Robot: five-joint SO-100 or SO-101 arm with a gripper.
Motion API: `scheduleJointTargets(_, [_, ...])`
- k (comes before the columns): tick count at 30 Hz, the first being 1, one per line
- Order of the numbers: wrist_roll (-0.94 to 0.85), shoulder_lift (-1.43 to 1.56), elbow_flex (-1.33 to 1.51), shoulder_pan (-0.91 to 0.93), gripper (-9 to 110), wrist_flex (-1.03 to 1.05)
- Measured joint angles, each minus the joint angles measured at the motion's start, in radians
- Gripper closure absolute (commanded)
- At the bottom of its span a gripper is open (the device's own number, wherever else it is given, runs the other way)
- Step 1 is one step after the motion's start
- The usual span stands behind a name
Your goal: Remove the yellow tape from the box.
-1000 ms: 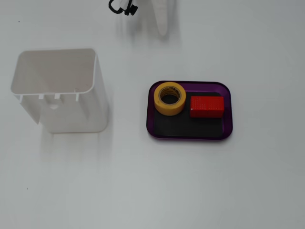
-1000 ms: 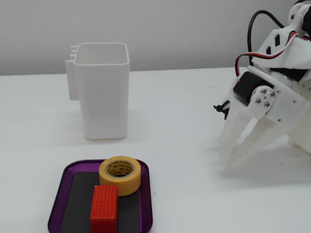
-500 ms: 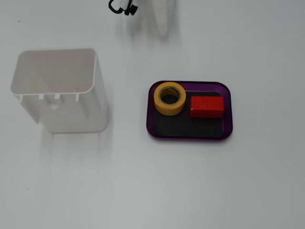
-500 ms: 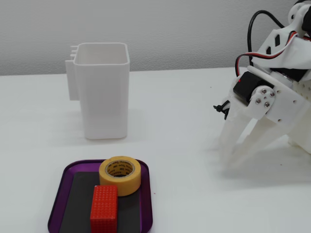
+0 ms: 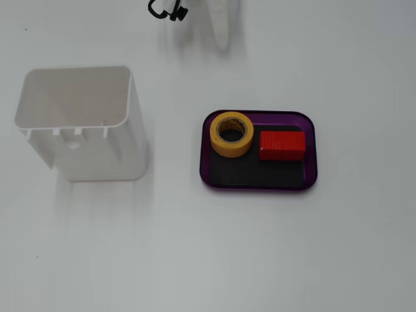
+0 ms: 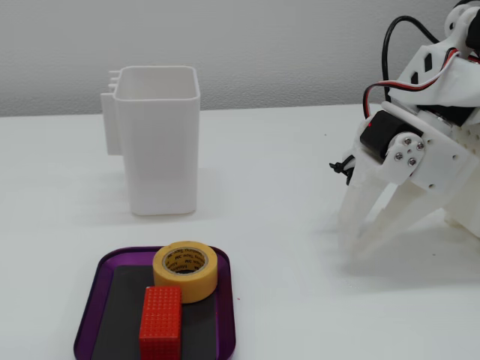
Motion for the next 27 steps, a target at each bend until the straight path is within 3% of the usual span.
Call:
scheduleJointTargets(9, [-0.021, 0.0, -0.005, 0.0, 98, -0.055])
scheduleJointTargets(18, [-0.198, -0.049, -0.172, 0.106, 98, -0.163])
scheduleJointTargets(27, [-0.27, -0.716, -0.609, 0.124, 89, -0.156])
